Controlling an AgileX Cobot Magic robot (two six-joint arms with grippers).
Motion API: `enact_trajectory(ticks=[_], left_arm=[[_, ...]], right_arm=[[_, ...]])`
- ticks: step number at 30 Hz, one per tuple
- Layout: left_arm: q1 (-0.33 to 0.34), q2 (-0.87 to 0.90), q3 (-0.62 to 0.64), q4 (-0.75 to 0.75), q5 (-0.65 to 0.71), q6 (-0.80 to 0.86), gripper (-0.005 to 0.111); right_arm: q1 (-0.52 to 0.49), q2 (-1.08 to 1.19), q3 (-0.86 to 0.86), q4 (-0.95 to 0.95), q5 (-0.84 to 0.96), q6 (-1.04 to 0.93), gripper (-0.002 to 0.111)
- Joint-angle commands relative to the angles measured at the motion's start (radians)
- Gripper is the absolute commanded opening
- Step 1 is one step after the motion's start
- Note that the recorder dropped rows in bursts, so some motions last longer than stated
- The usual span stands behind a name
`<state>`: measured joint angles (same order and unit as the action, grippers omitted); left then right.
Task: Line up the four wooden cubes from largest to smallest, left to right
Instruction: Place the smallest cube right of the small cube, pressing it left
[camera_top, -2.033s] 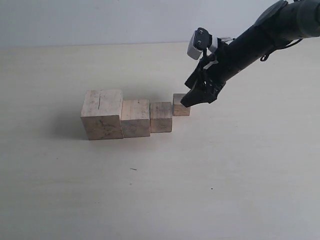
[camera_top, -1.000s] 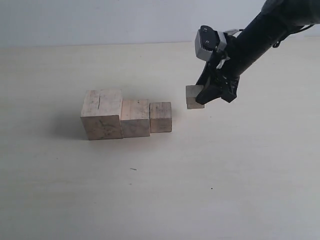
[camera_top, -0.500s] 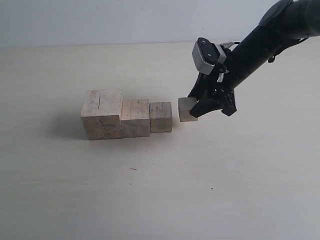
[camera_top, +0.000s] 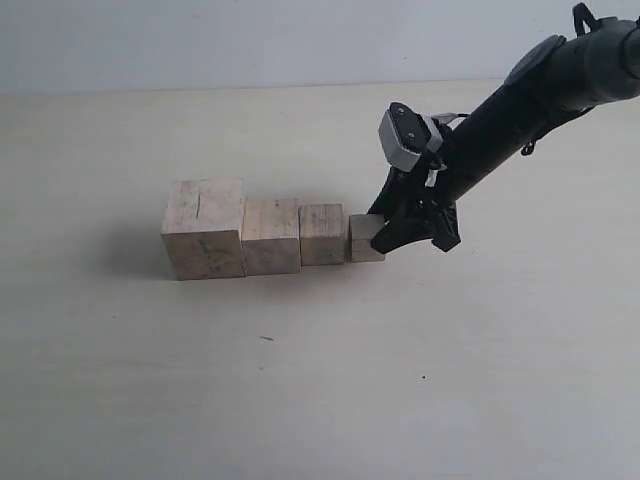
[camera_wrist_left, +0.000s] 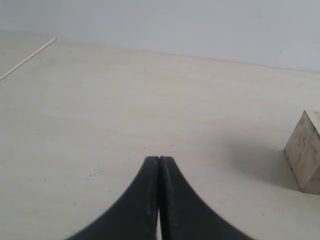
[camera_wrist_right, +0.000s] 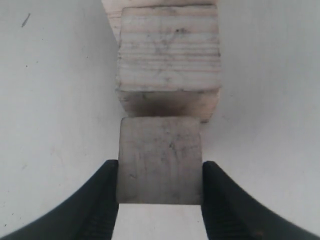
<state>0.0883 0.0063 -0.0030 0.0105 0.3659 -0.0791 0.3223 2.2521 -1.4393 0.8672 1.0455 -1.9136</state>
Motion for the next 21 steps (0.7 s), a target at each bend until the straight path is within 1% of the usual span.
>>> enact_trajectory(ticks=[1, 21], left_arm=[[0.003, -0.006, 0.003, -0.011, -0.012, -0.004, 0.0], [0.003, -0.006, 0.003, -0.011, -0.012, -0.004, 0.0]], right_arm=[[0.002, 0.008, 0.004, 0.035, -0.002, -0.031, 0.0], [0.002, 0.014, 0.004, 0.075, 0.007, -0.039, 0.0]])
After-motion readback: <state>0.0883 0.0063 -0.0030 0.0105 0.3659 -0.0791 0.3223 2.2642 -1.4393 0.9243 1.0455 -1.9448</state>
